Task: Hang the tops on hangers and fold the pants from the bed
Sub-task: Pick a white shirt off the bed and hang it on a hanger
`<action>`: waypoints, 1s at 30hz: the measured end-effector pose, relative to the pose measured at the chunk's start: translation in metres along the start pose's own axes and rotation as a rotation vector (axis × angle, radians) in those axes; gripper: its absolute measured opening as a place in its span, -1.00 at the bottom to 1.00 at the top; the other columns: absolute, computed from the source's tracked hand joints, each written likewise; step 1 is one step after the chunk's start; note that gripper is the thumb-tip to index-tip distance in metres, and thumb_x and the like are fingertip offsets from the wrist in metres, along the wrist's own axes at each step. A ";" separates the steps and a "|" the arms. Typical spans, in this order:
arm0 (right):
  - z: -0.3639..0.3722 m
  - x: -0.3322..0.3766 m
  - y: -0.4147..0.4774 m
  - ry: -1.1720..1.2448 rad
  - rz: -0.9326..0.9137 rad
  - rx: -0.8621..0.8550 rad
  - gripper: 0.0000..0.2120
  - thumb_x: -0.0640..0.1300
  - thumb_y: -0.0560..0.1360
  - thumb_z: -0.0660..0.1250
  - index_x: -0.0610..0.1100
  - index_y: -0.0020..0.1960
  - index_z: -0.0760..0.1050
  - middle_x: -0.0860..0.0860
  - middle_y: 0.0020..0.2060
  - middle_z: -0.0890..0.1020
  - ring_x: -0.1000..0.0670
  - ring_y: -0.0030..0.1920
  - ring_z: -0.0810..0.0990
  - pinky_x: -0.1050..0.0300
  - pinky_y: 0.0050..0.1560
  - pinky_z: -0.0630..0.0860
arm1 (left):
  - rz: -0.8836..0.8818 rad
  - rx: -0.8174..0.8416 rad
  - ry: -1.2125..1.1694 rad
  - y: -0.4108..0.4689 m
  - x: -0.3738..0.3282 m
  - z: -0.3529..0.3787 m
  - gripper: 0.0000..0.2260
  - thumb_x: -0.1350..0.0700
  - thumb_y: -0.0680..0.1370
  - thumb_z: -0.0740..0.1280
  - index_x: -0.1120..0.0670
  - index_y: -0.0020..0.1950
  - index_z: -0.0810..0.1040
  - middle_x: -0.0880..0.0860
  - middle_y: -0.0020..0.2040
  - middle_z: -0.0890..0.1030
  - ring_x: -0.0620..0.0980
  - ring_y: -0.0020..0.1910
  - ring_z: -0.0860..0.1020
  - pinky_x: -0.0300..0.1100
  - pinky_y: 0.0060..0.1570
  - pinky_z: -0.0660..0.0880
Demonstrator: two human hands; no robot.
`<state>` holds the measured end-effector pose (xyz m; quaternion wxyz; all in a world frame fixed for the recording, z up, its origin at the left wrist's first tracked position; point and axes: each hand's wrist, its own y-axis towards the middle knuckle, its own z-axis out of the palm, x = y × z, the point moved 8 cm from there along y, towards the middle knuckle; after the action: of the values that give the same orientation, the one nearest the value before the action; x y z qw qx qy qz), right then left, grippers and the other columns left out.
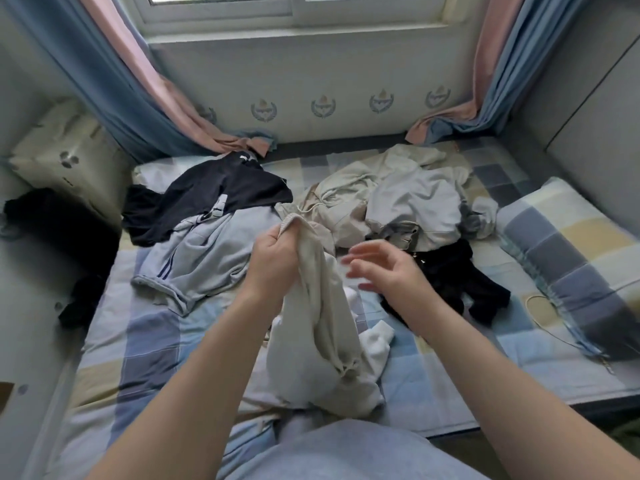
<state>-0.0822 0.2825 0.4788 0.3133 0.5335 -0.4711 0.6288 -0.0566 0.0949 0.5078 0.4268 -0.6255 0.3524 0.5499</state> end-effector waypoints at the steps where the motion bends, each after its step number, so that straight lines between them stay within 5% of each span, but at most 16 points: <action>1: 0.016 -0.003 -0.004 -0.022 -0.014 0.098 -0.82 -0.20 0.53 0.44 -0.10 0.12 0.55 0.01 0.03 0.72 0.01 0.04 0.68 0.14 0.02 0.58 | -0.015 0.002 -0.039 -0.001 -0.005 0.001 -0.62 0.03 0.69 0.22 -0.01 -0.31 0.59 -0.07 -0.38 0.60 -0.12 -0.36 0.56 -0.26 -0.33 0.50; 4: 0.055 -0.028 -0.016 -0.152 0.044 0.336 -0.53 0.08 0.39 0.54 0.04 0.25 0.50 0.22 0.06 0.68 0.22 0.12 0.63 0.30 0.06 0.55 | -0.055 0.015 -0.145 -0.002 -0.019 0.004 -0.68 0.06 0.69 0.23 0.04 -0.20 0.63 0.03 -0.32 0.65 -0.04 -0.33 0.62 -0.20 -0.36 0.54; 6: 0.057 -0.050 -0.011 -0.332 0.089 0.260 -0.50 0.23 0.34 0.50 0.20 0.23 0.47 0.26 0.04 0.65 0.25 0.09 0.60 0.26 0.07 0.54 | -0.096 0.059 -0.215 -0.003 -0.025 0.011 -0.75 0.07 0.69 0.24 0.10 -0.11 0.62 0.09 -0.27 0.65 0.01 -0.30 0.64 -0.14 -0.33 0.59; 9: 0.044 -0.069 0.004 -0.490 0.103 0.073 -0.96 0.06 0.50 0.36 0.19 -0.07 0.50 0.18 -0.17 0.63 0.14 -0.16 0.58 0.32 -0.26 0.42 | -0.130 0.071 -0.252 -0.005 -0.028 0.013 -0.80 0.08 0.68 0.26 0.14 -0.06 0.57 0.14 -0.22 0.63 0.06 -0.24 0.66 0.00 -0.20 0.67; 13: 0.015 -0.095 0.011 -0.632 0.160 0.014 -0.74 -0.03 0.60 0.22 -0.06 -0.23 0.51 0.00 -0.32 0.55 0.01 -0.29 0.45 0.10 -0.31 0.33 | -0.147 -0.024 -0.310 -0.002 -0.027 -0.004 -0.84 0.09 0.67 0.27 0.11 -0.05 0.57 0.08 -0.27 0.68 0.04 -0.23 0.68 0.03 -0.14 0.68; 16: -0.013 -0.101 0.007 -0.671 0.166 -0.028 -0.61 -0.06 0.65 0.22 -0.10 -0.34 0.43 0.05 -0.44 0.49 0.01 -0.33 0.40 0.11 -0.31 0.29 | -0.150 -0.133 -0.351 0.010 -0.024 -0.028 -0.86 0.12 0.65 0.29 0.08 -0.07 0.59 0.12 -0.23 0.68 0.08 -0.20 0.69 0.00 -0.19 0.66; 20: -0.028 -0.077 0.014 -0.511 0.108 -0.103 -0.62 -0.21 0.62 0.20 -0.09 -0.38 0.39 0.10 -0.46 0.39 0.07 -0.36 0.34 0.07 -0.31 0.25 | -0.191 -0.128 -0.297 0.021 -0.010 -0.035 -0.84 0.11 0.68 0.25 0.04 -0.06 0.57 0.06 -0.17 0.71 0.05 -0.12 0.70 0.00 -0.11 0.65; 22: -0.027 -0.058 0.020 -0.351 0.080 -0.106 -0.64 -0.20 0.61 0.20 -0.06 -0.36 0.47 0.09 -0.45 0.42 0.09 -0.37 0.35 0.11 -0.33 0.26 | -0.233 -0.010 -0.156 0.020 0.002 -0.026 -0.85 0.09 0.68 0.25 0.04 -0.01 0.58 0.04 -0.04 0.72 0.08 -0.01 0.70 0.04 0.01 0.63; 26: -0.024 -0.032 0.030 -0.146 0.167 -0.136 -0.68 -0.10 0.61 0.21 -0.36 -0.13 0.47 -0.13 -0.24 0.46 -0.09 -0.23 0.38 -0.02 -0.18 0.30 | -0.275 0.250 0.125 0.003 0.025 -0.008 -0.82 0.03 0.60 0.38 0.10 0.12 0.62 0.01 0.04 0.73 0.08 0.00 0.71 -0.04 -0.03 0.61; 30: -0.013 -0.019 0.032 0.186 0.340 -0.205 -0.80 -0.17 0.66 0.18 -0.18 -0.11 0.47 -0.15 -0.29 0.49 -0.11 -0.26 0.51 -0.01 -0.14 0.50 | -0.305 0.510 0.411 -0.027 0.058 0.015 -0.67 -0.15 0.43 0.53 -0.06 0.13 0.63 -0.11 0.03 0.71 -0.15 -0.02 0.69 -0.24 -0.12 0.59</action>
<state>-0.1116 0.2852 0.4522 0.2975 0.3514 -0.5848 0.6679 -0.0293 0.1206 0.4543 0.5664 -0.6418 0.4594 0.2373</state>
